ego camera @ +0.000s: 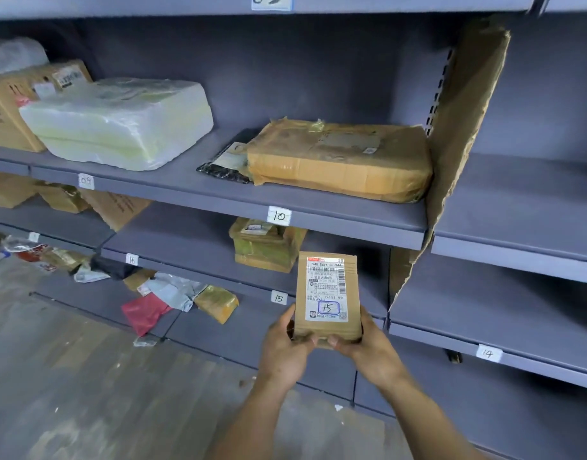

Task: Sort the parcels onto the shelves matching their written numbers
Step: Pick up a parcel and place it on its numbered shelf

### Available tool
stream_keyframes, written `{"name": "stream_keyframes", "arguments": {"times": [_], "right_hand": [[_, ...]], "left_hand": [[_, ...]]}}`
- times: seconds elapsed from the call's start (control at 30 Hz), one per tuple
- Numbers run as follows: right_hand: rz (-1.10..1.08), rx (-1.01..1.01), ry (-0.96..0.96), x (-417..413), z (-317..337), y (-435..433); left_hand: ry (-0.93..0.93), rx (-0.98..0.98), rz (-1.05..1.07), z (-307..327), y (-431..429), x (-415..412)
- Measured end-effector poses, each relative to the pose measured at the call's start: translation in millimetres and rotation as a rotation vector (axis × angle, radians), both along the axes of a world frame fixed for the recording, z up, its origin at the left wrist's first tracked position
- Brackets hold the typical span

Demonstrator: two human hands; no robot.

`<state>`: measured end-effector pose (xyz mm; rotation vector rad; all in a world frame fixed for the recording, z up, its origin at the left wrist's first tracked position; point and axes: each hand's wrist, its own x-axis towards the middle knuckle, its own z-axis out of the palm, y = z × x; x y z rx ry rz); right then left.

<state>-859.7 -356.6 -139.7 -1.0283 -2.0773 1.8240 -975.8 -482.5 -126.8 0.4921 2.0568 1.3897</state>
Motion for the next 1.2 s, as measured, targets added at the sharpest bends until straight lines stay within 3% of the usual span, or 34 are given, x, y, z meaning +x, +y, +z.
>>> {"name": "stream_keyframes", "arguments": {"times": [0.23, 0.57, 1.03, 1.2], "right_hand": [[-0.11, 0.045, -0.079, -46, -23, 6], [-0.218, 0.138, -0.122, -96, -54, 40], [-0.311, 0.191, -0.069, -165, -80, 119], [-0.35, 0.193, -0.044, -184, -87, 133]], "left_hand": [[-0.019, 0.0, -0.06, -38, 15, -57], [-0.08, 0.019, 0.064, -79, 66, -96], [-0.1, 0.168, 0.148, -116, 143, -116], [-0.078, 0.163, 0.075, -129, 165, -122]]}}
